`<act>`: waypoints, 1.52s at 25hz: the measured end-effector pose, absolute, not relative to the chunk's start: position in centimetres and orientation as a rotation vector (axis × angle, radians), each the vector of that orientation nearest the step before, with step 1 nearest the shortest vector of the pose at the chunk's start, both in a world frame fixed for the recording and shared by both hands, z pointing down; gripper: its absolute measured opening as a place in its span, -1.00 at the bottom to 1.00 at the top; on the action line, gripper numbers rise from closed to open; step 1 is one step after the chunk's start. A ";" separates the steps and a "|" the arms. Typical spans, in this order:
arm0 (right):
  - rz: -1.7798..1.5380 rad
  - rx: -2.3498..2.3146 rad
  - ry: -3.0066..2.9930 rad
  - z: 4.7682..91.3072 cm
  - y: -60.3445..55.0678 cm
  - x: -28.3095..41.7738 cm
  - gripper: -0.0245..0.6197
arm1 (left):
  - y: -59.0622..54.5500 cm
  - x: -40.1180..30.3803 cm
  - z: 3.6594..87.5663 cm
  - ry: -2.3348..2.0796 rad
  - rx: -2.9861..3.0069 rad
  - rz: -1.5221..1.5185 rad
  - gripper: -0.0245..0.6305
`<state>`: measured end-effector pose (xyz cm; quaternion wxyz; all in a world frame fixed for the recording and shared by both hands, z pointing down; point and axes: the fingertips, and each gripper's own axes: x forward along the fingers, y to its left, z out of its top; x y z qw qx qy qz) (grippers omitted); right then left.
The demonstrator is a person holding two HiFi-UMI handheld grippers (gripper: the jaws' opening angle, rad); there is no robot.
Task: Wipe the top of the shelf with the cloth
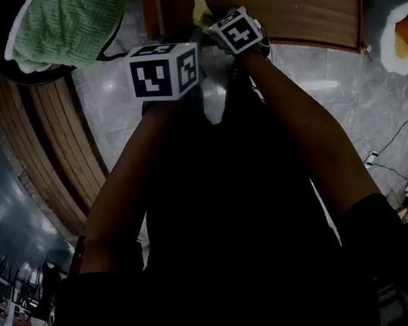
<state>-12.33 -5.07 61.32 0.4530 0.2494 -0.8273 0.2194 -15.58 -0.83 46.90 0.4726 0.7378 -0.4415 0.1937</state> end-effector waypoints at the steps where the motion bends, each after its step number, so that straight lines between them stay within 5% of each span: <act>1: 0.546 0.634 -2.034 61.3 -5.4 -10.7 -0.78 | -0.9 -14.5 47.1 -1.069 1.806 0.478 -0.89; 27: 0.582 1.091 -1.771 58.7 -11.6 26.5 -0.78 | -5.5 13.5 50.2 -0.863 1.911 0.564 -0.89; 38: 0.612 1.303 -1.495 58.5 -12.2 35.7 -0.78 | -4.1 13.1 49.3 -0.885 1.901 0.558 -0.89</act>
